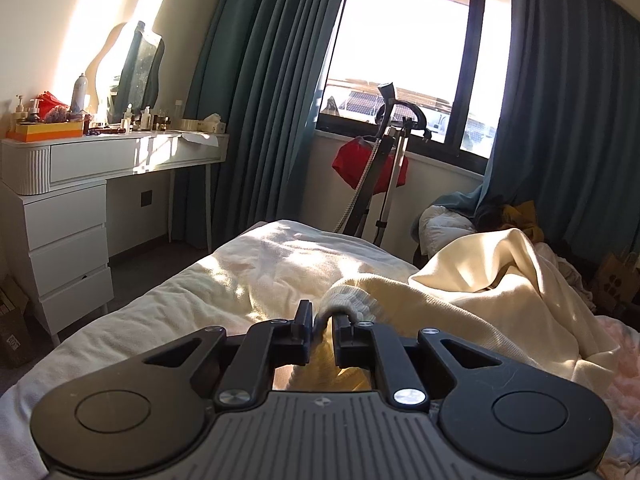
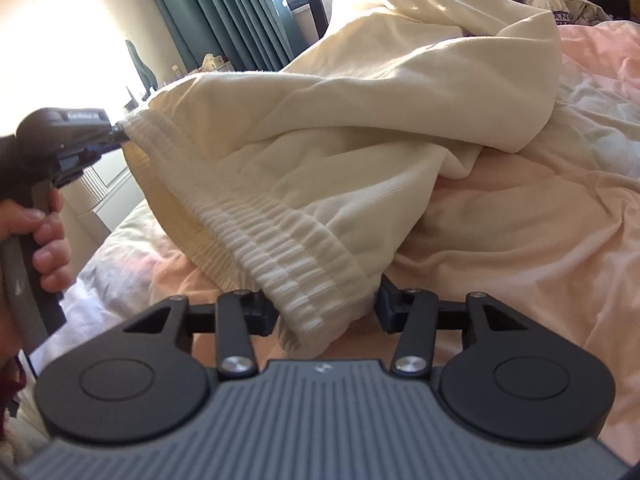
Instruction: Fold clothes
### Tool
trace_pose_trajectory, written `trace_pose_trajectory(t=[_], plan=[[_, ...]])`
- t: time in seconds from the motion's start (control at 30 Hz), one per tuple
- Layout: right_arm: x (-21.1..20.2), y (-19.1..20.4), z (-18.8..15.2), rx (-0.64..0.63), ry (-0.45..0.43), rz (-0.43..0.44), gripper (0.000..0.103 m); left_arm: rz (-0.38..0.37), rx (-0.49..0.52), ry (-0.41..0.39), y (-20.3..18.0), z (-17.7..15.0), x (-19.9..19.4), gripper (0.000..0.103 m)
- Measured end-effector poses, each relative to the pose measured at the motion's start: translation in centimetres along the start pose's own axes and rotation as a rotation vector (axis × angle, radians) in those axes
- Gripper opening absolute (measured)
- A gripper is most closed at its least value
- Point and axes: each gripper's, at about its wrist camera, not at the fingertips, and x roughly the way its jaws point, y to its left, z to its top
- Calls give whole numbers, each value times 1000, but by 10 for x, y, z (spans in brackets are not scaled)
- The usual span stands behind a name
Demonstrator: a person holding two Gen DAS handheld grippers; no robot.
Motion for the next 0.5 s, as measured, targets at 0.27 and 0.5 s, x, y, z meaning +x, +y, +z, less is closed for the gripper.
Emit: trace_pose_trajectory(t=[0.27, 0.5], plan=[[-40, -6, 21, 79, -68, -60, 44, -29, 13, 85, -3, -6, 1, 13], [-80, 9, 38, -125, -275, -260, 42, -86, 147, 228, -29, -31, 4, 18]])
